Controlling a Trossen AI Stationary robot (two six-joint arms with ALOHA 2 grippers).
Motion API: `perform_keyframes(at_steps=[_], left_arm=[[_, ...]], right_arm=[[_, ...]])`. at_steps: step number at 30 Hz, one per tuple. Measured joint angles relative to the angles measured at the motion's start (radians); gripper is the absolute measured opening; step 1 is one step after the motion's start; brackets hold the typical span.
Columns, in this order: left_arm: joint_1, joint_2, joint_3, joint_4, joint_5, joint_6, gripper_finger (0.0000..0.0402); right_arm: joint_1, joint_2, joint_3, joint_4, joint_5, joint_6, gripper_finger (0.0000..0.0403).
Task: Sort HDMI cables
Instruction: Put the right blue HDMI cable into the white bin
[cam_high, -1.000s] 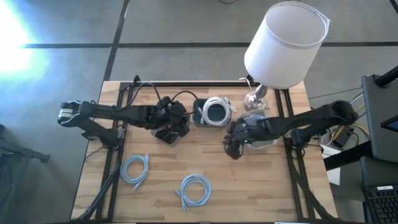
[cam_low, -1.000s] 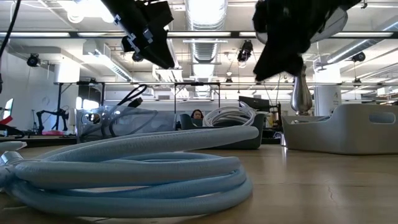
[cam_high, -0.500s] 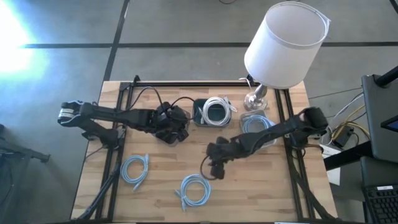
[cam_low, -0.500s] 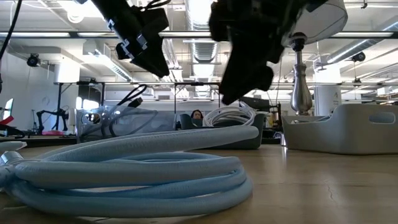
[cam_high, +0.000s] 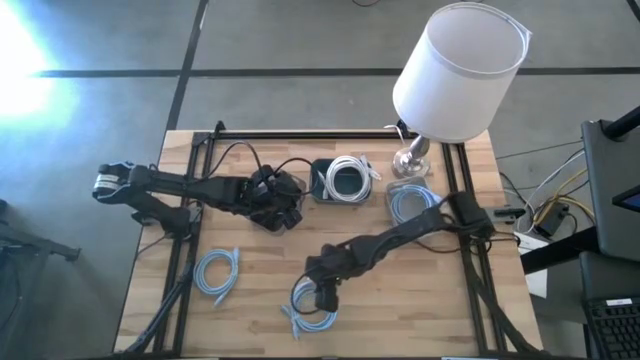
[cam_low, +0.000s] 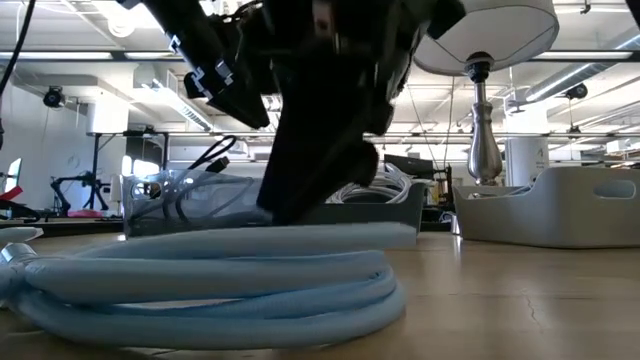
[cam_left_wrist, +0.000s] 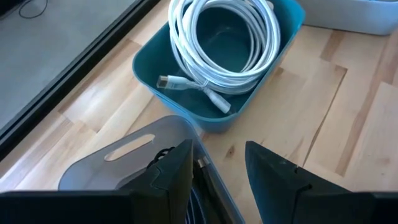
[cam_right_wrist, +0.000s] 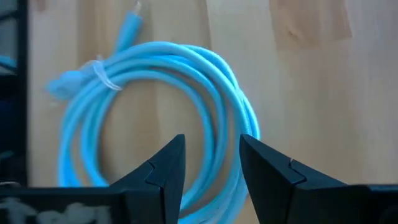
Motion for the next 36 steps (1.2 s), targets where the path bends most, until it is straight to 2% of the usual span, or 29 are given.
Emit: perform_keyframes(at_steps=[7, 14, 23, 29, 36], left_arm=[[0.0, 0.0, -0.003, 0.001, 0.0, 0.0, 0.0152], [0.0, 0.0, -0.003, 0.0, 0.0, 0.001, 0.0151], [0.0, 0.0, -0.004, 0.0, 0.0, 0.045, 0.0152], [-0.002, -0.001, -0.009, 0.0, 0.0, 0.046, 0.0152], [-0.003, -0.001, -0.056, 0.0, 0.0, 0.045, 0.0152]], right_arm=[[-0.001, 0.042, 0.016, 0.002, 0.019, -0.033, 0.0144], [0.011, 0.043, 0.013, -0.018, 0.123, -0.044, 0.0147], [0.012, 0.045, 0.012, -0.021, 0.182, -0.046, 0.0144], [0.014, 0.066, 0.01, -0.01, 0.193, -0.08, 0.0145], [0.018, 0.068, 0.009, -0.015, 0.218, -0.177, 0.0128]])
